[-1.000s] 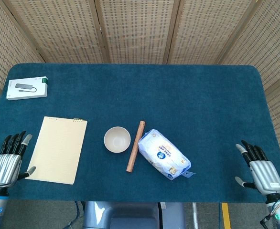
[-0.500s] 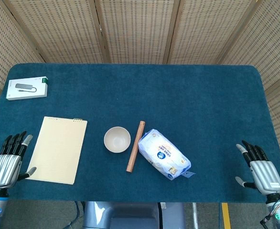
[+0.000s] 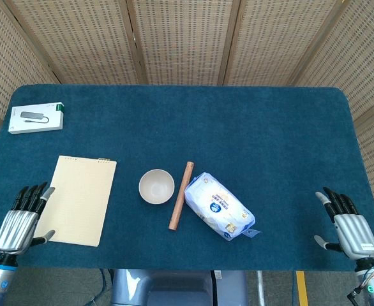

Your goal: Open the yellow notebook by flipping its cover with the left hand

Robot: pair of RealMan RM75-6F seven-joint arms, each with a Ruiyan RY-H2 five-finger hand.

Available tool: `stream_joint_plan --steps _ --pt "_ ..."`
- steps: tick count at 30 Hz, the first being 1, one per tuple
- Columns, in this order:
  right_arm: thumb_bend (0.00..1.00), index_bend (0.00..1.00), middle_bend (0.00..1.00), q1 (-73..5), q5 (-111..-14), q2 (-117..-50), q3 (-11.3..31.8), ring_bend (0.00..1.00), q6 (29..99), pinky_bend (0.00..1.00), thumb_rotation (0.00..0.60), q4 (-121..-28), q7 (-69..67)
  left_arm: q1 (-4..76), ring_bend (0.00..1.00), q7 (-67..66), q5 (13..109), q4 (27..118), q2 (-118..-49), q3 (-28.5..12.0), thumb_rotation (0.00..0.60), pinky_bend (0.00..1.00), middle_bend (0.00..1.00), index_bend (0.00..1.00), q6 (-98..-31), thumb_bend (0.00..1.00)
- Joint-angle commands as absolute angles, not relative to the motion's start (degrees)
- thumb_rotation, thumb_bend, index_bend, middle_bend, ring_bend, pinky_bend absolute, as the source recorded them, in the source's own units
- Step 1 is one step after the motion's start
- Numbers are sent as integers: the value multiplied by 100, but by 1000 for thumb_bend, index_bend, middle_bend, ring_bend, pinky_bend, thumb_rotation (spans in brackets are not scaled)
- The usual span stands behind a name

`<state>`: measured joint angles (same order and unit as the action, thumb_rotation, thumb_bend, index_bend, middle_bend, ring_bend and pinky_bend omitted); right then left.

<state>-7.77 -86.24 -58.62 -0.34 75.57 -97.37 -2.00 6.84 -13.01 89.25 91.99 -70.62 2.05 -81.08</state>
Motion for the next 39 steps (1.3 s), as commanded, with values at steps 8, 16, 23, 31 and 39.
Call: stream_joint_plan --steps 8,16,23,31,39 --pt "230 5 0 -776 -8629 -5860 -31 0 7564 25 600 -9735 -226 787 0 -1308 9031 9015 -7015 517 600 0 0 51 -7619 174" --pt "232 5 0 -776 -8629 -5860 -27 0 7567 25 600 -9732 -240 831 0 -1472 9261 8713 -7211 669 600 0 0 61 -7500 179" --pt "234 5 0 -773 -8640 -5856 -24 0 7581 25 600 -9729 -257 827 0 -1414 9358 8470 -7335 719 600 0 0 220 -7515 184" --pt "234 5 0 -769 -8651 -5857 -26 0 7593 25 600 -9727 -265 786 0 -1353 9395 8266 -7430 758 600 0 0 291 -7561 196" --pt "234 5 0 -769 -8655 -5859 -20 0 7600 25 600 -9713 -288 742 0 -1400 9473 7807 -7680 746 600 0 0 310 -7682 202"
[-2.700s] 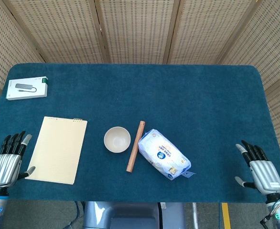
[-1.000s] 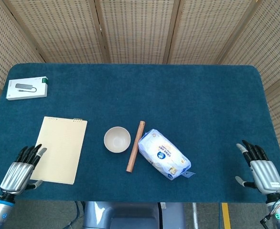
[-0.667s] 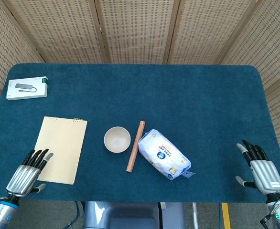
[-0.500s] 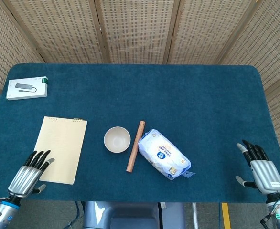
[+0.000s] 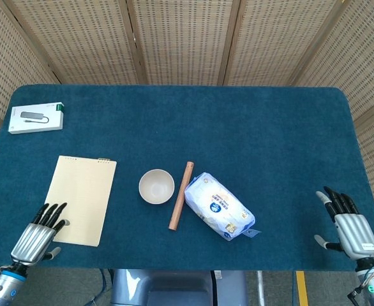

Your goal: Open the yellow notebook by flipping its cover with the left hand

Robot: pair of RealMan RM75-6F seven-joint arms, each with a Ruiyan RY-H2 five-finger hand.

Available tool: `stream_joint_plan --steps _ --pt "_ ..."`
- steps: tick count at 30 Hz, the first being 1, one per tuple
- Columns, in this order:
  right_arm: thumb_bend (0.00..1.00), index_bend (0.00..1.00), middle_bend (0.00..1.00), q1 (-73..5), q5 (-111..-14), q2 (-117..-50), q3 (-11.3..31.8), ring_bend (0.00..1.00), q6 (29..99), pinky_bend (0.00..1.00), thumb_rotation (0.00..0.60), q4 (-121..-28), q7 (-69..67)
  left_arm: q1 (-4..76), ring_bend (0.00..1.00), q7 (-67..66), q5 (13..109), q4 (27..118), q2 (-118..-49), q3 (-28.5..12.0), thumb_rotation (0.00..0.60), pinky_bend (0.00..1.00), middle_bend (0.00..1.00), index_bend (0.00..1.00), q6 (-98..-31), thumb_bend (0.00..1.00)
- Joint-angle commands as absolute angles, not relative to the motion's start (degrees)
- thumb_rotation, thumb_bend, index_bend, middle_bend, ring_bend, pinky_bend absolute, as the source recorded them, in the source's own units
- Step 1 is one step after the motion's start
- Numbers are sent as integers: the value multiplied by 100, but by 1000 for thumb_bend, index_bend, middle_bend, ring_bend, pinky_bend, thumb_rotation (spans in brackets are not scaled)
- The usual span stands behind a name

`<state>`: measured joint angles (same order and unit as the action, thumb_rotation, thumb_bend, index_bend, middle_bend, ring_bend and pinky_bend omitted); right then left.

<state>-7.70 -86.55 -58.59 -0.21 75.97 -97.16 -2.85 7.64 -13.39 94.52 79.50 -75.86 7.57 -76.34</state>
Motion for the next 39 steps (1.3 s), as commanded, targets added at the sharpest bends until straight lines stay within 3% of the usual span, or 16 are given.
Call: stream_joint_plan --steps 1,39 --pt "234 5 0 -767 -8658 -5859 -21 0 7602 25 600 -9712 -292 736 0 -1439 9481 7746 -7716 745 600 0 0 310 -7692 202" --pt "234 5 0 -756 -8715 -5858 -18 0 7660 25 600 -9699 -352 777 0 -1448 9581 6757 -8530 642 600 0 0 310 -7867 203"
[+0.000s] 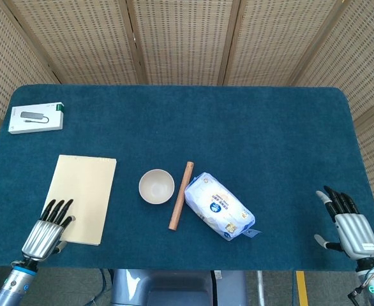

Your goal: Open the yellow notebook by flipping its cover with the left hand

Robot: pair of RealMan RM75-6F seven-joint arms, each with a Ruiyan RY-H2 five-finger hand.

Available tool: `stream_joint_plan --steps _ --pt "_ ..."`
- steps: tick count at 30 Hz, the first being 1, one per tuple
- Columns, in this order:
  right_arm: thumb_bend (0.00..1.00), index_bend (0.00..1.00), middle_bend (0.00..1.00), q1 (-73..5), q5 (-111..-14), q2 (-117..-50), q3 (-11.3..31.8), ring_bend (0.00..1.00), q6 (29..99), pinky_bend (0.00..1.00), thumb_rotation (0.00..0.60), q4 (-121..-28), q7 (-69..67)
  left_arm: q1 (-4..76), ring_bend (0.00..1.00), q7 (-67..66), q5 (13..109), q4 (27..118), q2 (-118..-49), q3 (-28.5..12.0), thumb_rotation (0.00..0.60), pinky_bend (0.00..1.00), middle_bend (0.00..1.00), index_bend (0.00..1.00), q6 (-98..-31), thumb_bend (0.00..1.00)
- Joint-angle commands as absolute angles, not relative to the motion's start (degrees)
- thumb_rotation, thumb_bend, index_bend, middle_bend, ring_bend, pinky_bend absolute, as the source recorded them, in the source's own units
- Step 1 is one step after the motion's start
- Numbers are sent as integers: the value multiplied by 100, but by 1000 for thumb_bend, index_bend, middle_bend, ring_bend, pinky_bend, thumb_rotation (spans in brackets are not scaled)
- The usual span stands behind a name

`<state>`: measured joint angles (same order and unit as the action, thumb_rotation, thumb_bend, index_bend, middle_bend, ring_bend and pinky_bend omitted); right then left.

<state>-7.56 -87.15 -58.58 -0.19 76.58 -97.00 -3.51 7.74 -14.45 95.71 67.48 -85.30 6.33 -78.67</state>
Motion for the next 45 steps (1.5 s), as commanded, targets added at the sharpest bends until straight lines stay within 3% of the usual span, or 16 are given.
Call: stream_joint_plan --steps 1,45 --pt "234 5 0 -756 -8714 -5857 -18 0 7660 25 600 -9696 -357 778 0 -1450 9588 6764 -8530 649 600 0 0 310 -7870 203" --pt "232 5 0 -755 -8733 -5859 -26 0 7661 25 600 -9691 -372 782 0 -1413 9541 6362 -8794 609 600 0 0 324 -7994 219"
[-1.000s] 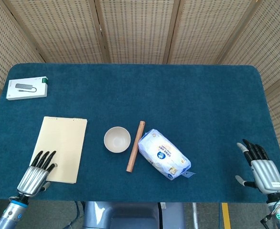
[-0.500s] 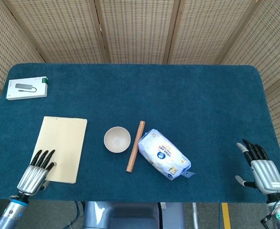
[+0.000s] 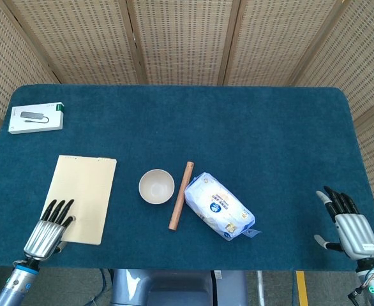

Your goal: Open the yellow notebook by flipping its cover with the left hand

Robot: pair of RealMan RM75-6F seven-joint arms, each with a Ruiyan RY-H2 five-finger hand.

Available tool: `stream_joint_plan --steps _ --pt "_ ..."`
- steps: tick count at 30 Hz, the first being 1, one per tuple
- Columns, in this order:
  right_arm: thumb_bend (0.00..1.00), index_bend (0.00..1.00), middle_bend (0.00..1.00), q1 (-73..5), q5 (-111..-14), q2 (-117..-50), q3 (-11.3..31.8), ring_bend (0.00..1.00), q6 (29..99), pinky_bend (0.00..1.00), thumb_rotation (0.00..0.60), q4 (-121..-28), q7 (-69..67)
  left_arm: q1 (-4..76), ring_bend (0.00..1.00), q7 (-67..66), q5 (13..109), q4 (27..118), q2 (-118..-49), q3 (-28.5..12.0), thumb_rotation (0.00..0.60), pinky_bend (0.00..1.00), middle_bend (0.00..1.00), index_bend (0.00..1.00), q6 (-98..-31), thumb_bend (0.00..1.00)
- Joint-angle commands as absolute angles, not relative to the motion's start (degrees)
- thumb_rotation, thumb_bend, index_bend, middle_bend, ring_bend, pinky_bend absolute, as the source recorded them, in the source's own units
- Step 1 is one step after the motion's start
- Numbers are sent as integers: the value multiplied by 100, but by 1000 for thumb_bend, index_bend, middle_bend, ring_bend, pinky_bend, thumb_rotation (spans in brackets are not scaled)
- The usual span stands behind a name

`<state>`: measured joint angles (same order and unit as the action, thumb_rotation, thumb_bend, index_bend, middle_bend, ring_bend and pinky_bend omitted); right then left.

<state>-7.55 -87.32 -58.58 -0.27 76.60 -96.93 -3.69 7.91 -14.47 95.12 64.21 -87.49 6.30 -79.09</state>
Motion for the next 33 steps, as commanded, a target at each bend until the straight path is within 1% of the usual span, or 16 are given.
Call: stream_joint_plan --steps 1,10,24,33 --pt "232 5 0 -755 -8734 -5858 -26 0 7663 25 600 -9692 -374 779 0 -1404 9551 6342 -8808 602 600 0 0 328 -8025 226" --pt "234 5 0 -753 -8736 -5854 -29 0 7663 25 600 -9689 -378 757 0 -1313 9609 6235 -8887 525 600 0 0 358 -8295 264" --pt "232 14 0 -753 -8740 -5850 -30 0 7664 25 600 -9690 -386 745 0 -1255 9584 6159 -8930 485 600 0 0 397 -8388 326" --pt "232 16 0 -753 -8743 -5851 -33 0 7663 25 600 -9684 -393 731 0 -1204 9565 6113 -8974 467 600 0 0 425 -8442 386"
